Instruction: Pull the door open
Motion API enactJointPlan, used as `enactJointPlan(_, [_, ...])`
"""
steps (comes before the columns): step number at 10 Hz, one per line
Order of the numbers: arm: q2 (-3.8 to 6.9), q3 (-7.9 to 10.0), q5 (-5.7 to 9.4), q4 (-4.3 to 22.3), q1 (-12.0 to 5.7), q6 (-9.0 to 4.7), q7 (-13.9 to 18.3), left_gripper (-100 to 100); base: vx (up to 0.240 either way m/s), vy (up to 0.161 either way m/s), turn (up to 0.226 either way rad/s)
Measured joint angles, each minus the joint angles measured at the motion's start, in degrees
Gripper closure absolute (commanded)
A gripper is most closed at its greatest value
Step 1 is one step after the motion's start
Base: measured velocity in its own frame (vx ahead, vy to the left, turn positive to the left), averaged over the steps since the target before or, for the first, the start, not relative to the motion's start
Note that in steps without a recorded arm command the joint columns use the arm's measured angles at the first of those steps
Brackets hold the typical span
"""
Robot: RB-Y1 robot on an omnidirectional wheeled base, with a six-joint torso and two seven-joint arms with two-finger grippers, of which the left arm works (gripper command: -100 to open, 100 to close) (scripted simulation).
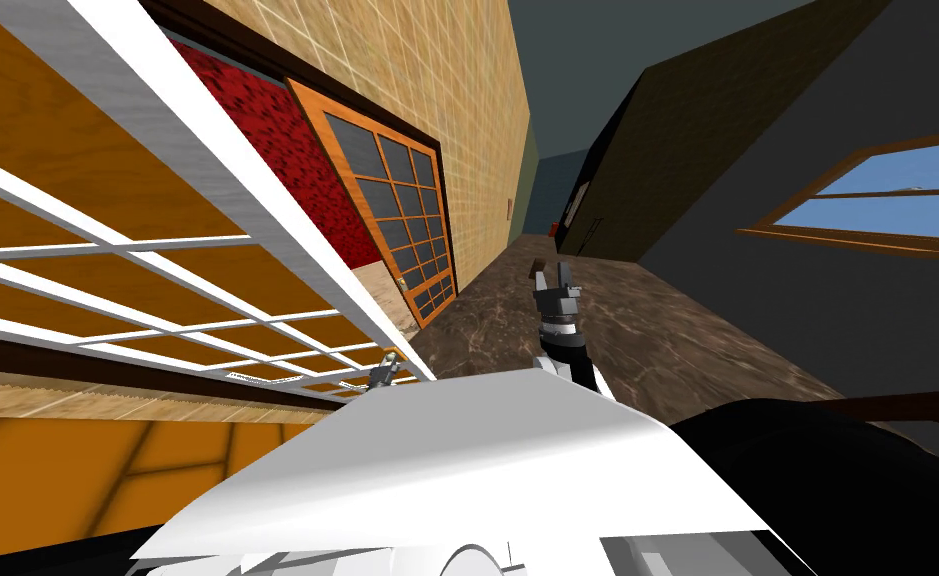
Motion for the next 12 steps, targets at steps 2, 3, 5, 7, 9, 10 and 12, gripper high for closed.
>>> enactJointPlan(2, [0.16, -0.52, -0.32, 0.4, 0.65, -0.79, 0.4, 100, 0.002, -0.006, 0.001])
enactJointPlan(3, [0.33, -0.85, -0.58, 0.9, 1.18, -2.02, 0.7, 100, 0.015, -0.005, 0.013])
enactJointPlan(5, [0.95, -1.52, -1.08, 1.4, 2.22, -4.27, 1.3, 100, 0.018, -0.004, 0.000])
enactJointPlan(7, [1.45, -2.41, -1.80, 3.5, 2.98, -7.84, 2.2, 100, 0.012, 0.005, 0.004])
enactJointPlan(9, [2.10, -3.19, -2.37, 4.0, 4.33, -10.30, 2.8, 100, -0.004, 0.000, -0.003])
enactJointPlan(10, [2.66, -3.52, -2.58, 3.8, 5.15, -11.14, 3.2, 100, -0.009, 0.005, 0.012])
enactJointPlan(12, [2.94, -4.12, -3.03, 5.3, 5.66, -13.32, 3.9, 100, -0.006, 0.013, -0.004])
